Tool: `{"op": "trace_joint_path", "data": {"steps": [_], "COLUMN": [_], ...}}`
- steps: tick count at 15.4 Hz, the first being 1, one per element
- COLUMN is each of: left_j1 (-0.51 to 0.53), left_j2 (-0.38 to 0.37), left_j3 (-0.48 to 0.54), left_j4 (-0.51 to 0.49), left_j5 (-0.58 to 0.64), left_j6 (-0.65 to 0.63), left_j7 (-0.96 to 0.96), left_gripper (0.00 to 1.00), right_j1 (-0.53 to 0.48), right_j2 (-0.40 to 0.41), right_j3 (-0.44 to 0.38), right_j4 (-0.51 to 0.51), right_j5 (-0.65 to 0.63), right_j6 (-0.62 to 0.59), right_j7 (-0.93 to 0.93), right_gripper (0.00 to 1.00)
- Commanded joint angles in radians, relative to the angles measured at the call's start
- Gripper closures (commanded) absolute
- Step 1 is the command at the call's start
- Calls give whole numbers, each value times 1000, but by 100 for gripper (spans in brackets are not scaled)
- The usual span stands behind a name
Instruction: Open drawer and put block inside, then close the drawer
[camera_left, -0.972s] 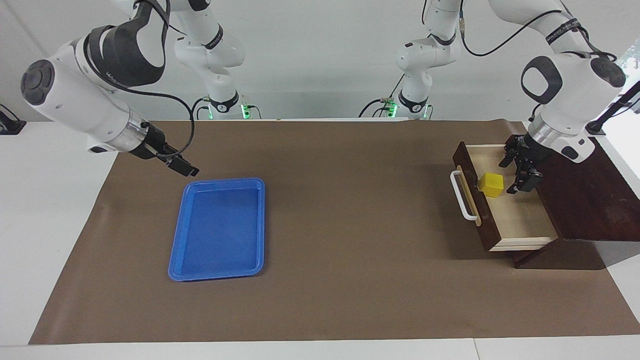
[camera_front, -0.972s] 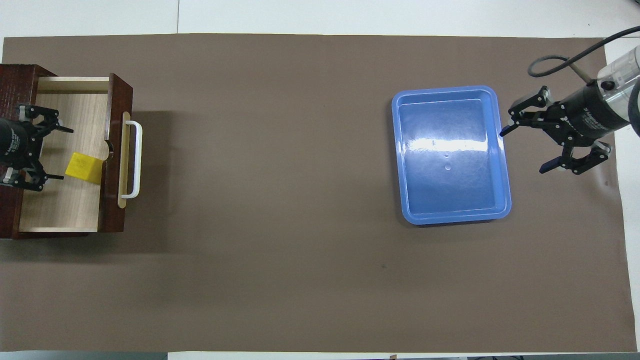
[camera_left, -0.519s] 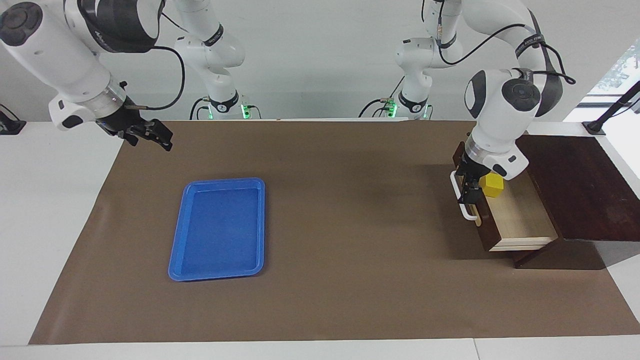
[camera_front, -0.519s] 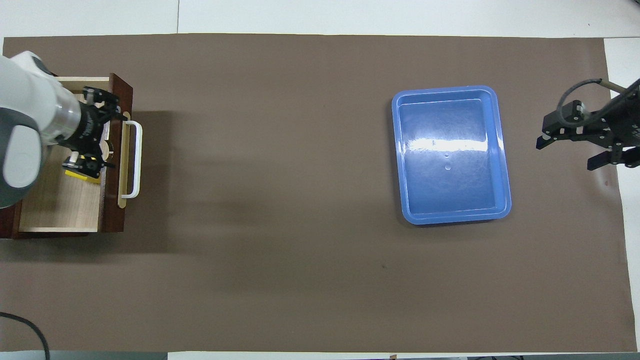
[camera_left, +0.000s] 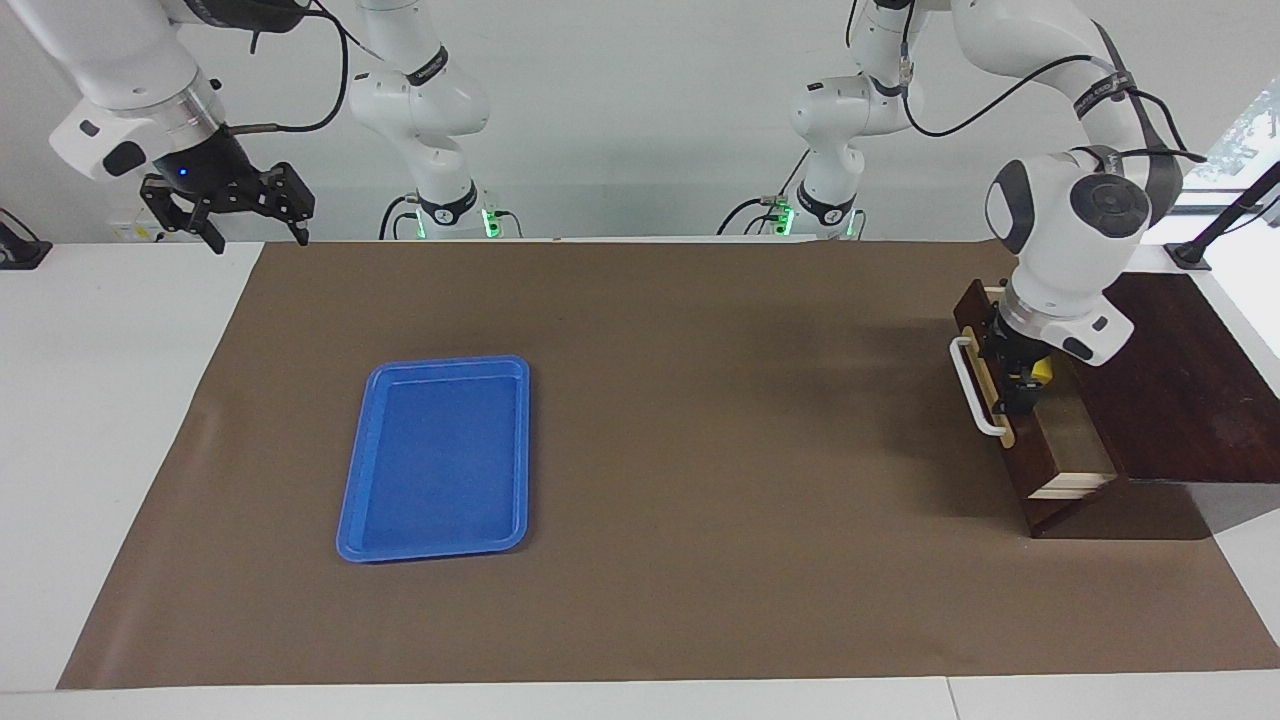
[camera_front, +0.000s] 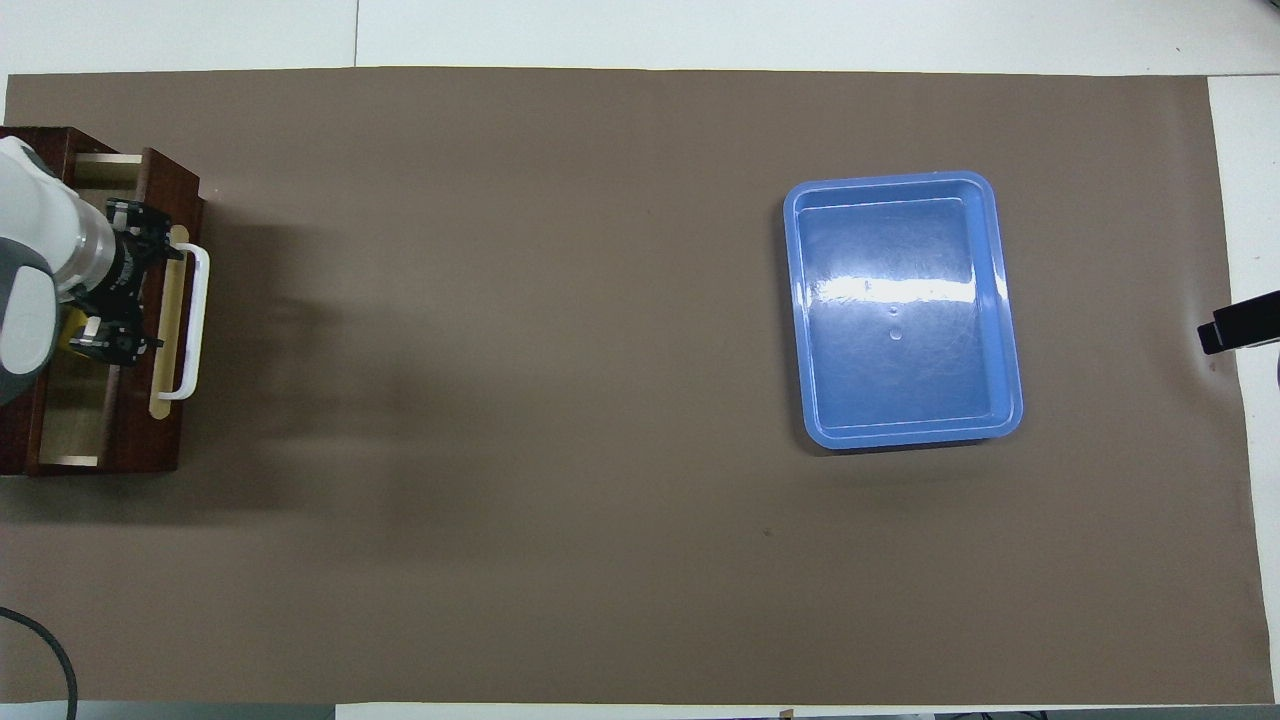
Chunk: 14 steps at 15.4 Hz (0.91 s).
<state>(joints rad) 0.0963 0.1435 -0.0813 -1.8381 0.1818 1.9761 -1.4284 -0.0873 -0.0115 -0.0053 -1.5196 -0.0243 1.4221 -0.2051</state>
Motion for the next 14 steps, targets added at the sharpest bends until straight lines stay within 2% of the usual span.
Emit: {"op": "trace_joint_path", "data": {"steps": [1, 3, 8, 11, 14], "left_j1": [81, 105, 77, -10, -15], "left_j2": [-13, -13, -5, -80, -120], "left_j3": [-3, -5, -12, -18, -29], "left_j4": [-24, -23, 11, 20, 62], "left_j5": [25, 25, 18, -1, -96], "left_j6": [9, 12, 0, -66, -184], "left_j7": [100, 124, 135, 164, 363], "left_gripper": [0, 0, 0, 0, 0], "right_j1": [-14, -15, -15, -15, -15], "right_j2": [-4, -2, -2, 22, 27], "right_j3": [16, 16, 16, 16, 16], "right_j4": [-60, -82, -96, -97, -96], "right_j5": [-16, -13, -13, -11, -11], "right_j6": [31, 49, 70, 100, 104], "right_j7": [55, 62, 84, 85, 93], "right_gripper": [0, 0, 0, 0, 0]}}
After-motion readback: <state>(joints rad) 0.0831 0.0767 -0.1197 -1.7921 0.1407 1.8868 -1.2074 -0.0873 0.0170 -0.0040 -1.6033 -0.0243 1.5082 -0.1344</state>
